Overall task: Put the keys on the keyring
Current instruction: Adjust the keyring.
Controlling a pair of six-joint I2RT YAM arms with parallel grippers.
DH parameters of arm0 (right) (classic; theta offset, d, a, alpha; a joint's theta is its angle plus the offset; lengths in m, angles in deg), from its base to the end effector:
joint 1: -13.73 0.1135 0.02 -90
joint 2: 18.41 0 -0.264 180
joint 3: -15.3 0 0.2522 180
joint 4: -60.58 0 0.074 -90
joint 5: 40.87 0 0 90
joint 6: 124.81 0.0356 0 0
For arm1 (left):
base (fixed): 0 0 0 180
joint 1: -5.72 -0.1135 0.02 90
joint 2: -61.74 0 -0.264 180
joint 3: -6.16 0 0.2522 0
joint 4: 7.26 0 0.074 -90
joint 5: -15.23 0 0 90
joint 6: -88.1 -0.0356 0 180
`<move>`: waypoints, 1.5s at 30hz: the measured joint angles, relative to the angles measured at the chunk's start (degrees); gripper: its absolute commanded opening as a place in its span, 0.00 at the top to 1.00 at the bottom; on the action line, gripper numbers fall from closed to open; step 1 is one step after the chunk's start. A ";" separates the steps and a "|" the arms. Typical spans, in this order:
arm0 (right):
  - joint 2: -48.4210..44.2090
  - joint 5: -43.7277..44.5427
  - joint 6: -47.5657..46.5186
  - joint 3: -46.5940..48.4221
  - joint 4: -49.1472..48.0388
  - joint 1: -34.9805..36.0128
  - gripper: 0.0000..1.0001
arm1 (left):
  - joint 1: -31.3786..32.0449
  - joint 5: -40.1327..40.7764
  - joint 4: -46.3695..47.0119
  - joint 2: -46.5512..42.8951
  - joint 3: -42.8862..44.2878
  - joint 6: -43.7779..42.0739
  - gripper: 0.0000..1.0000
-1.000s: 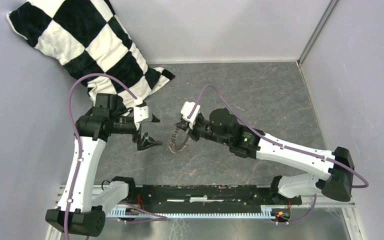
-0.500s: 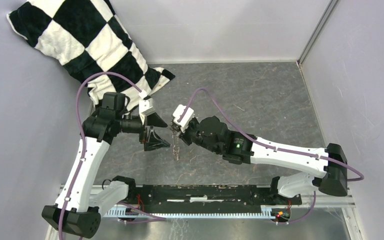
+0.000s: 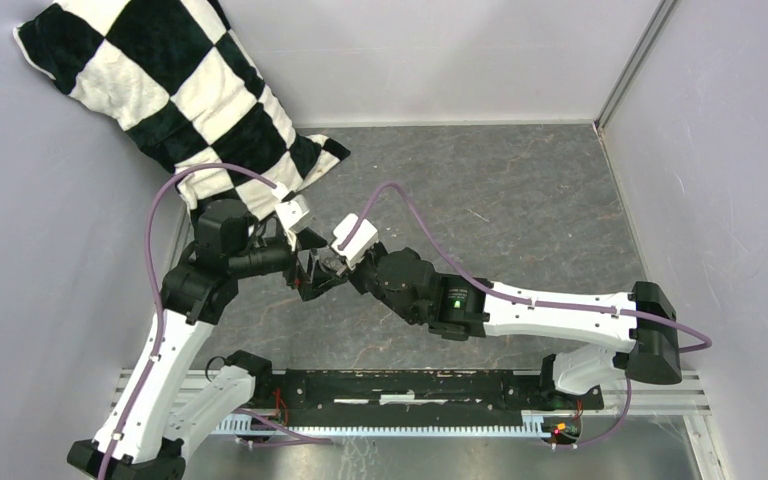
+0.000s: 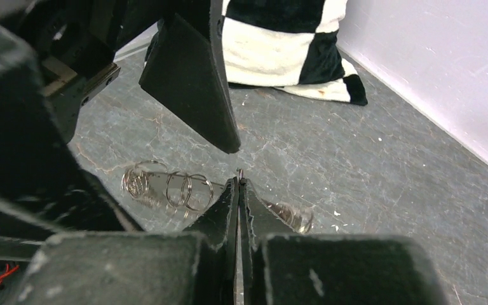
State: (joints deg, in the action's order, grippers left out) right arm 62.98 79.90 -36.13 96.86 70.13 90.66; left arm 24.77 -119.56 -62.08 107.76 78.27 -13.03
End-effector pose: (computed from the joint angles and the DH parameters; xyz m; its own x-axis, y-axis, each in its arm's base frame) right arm 0.0937 0.3230 0.3582 -0.0202 -0.1745 -0.9844 -0.7235 0.6821 -0.1061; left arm 0.1338 -0.0727 0.3667 -0.2884 0.2445 -0.9258 0.8880 0.4301 -0.1630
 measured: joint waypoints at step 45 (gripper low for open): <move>-34.84 -18.27 -10.36 4.44 16.59 -4.31 0.02 | 0.20 -20.85 41.94 -0.63 -4.17 31.21 0.98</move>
State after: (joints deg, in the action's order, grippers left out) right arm 28.14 61.62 -46.49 101.29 86.72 86.35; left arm 24.97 -140.42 -20.14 107.12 74.09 18.18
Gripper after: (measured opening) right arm 0.979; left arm 0.123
